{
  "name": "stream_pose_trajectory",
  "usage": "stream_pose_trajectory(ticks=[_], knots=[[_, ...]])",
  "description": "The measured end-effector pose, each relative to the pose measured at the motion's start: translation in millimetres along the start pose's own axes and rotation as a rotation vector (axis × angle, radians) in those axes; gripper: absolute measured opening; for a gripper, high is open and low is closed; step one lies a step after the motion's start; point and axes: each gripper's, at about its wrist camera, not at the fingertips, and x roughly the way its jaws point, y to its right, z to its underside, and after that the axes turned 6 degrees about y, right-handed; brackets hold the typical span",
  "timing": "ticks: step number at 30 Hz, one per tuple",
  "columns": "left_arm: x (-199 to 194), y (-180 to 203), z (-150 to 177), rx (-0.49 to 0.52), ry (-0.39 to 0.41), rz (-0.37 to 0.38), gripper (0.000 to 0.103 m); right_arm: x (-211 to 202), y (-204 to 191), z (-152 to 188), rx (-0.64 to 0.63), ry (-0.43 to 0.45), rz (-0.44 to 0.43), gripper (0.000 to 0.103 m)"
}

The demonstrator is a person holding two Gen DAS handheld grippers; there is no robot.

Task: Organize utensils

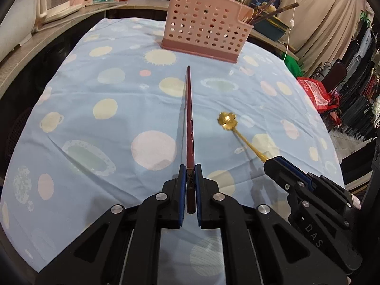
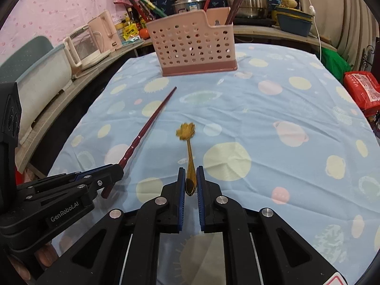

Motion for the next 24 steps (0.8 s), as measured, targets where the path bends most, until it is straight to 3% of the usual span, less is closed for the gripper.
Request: stream_pose_trajectory(ticks=[3,24], knots=[[-14,3,-5,0.002,0.027,0.014,0.007,-9,2,-6,0.007,0.022,-0.004,0.002],[-85,15,-59,0.039,0.189,0.013,0.007,-65,8,-60,0.025,0.155,-0.011,0.002]])
